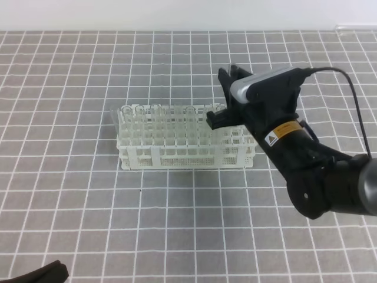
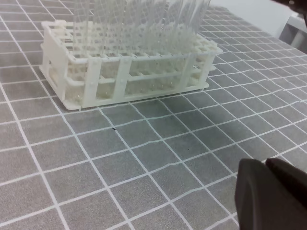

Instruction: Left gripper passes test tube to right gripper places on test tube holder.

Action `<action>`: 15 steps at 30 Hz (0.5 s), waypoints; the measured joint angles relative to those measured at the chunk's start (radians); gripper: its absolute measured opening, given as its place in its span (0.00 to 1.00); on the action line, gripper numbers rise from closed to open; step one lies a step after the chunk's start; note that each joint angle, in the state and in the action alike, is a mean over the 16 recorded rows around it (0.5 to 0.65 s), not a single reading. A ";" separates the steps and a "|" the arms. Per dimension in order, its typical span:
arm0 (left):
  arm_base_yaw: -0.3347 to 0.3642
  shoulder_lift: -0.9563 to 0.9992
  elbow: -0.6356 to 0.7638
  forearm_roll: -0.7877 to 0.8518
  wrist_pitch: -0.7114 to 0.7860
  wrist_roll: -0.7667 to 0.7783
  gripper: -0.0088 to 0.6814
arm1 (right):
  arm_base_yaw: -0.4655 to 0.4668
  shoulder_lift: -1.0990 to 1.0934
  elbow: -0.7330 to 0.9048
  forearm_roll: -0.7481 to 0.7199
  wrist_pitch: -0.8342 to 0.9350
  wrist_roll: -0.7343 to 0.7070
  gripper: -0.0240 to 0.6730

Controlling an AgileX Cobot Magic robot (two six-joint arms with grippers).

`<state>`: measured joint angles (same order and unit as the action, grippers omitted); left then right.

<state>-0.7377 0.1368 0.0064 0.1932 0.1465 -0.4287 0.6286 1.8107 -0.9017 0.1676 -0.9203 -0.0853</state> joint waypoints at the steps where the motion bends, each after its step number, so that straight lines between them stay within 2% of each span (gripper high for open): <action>1: 0.000 0.000 0.001 0.000 -0.001 0.000 0.01 | 0.000 -0.005 0.001 -0.002 0.000 0.000 0.18; 15: 0.000 0.001 0.003 0.001 -0.005 0.001 0.01 | 0.000 -0.079 0.072 -0.026 -0.014 0.016 0.18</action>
<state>-0.7378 0.1380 0.0097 0.1943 0.1412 -0.4282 0.6286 1.7321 -0.8293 0.1420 -0.9345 -0.0696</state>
